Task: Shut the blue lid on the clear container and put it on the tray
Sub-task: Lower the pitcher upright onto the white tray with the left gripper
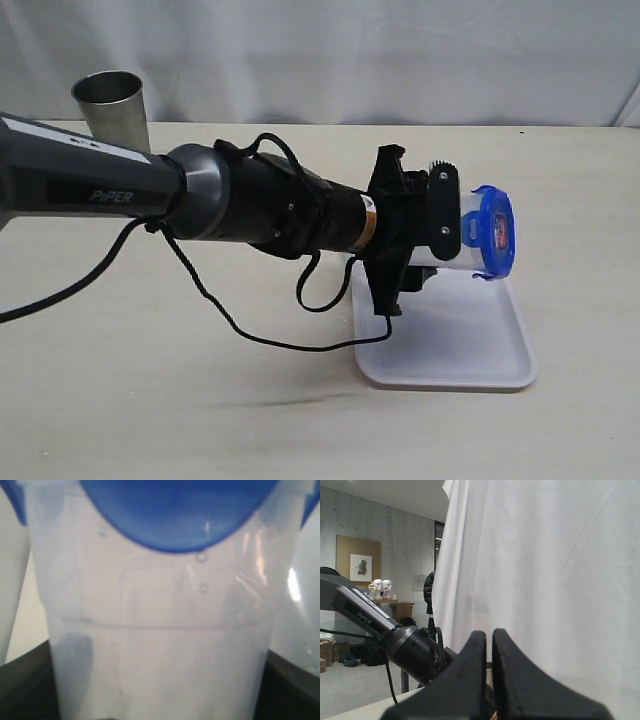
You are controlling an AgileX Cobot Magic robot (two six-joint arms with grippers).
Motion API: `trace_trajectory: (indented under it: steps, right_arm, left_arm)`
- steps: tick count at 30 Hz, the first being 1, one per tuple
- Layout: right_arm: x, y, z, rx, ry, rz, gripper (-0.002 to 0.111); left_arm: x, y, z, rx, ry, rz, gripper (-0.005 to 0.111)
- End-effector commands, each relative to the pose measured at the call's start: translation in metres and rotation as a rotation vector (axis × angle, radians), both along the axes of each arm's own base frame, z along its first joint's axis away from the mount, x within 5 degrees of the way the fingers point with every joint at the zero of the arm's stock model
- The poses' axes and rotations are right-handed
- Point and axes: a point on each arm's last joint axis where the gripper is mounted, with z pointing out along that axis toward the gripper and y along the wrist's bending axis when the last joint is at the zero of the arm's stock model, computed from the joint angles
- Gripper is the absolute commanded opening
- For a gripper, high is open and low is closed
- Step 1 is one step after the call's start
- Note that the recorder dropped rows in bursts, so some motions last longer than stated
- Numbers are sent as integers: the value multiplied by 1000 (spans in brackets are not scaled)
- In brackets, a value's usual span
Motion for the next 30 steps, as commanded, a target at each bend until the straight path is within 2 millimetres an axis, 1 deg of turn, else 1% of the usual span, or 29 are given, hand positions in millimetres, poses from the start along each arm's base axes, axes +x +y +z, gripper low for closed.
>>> trace_trajectory:
  steps: [1, 2, 5, 7, 10, 14, 18, 22, 25, 27, 30]
  right_arm:
    - [0, 0, -1, -2, 4, -1, 4]
    - [0, 0, -1, -2, 4, -1, 4]
    - [0, 0, -1, -2, 4, -1, 4]
    - [0, 0, -1, -2, 4, -1, 4]
    - [0, 0, -1, -2, 4, -1, 4]
    - [0, 0, -1, -2, 4, -1, 4]
    - [0, 0, -1, -2, 4, -1, 4]
    - [0, 0, -1, -2, 4, -1, 4]
    - [0, 0, -1, -2, 4, -1, 4]
    - [0, 0, -1, -2, 4, -1, 4]
    - [0, 0, -1, -2, 4, -1, 4]
  left_arm:
    - [6, 2, 16, -196, 144, 4, 0]
    - [8, 3, 18, -237, 172, -5, 0]
    - [6, 3, 31, -436, 289, -76, 0]
    - [5, 1, 36, -512, 329, -104, 0]
    - [2, -3, 37, -613, 393, -134, 0]
    - [0, -7, 28, -730, 479, -164, 0]
    - [3, -9, 12, -835, 555, -151, 0]
    - [8, -10, -1, -955, 597, -118, 0]
    - [12, -8, -9, -1038, 589, -91, 0]
    - [14, -8, -14, -1060, 589, -84, 0]
    - [15, -8, -23, -1046, 579, -60, 0]
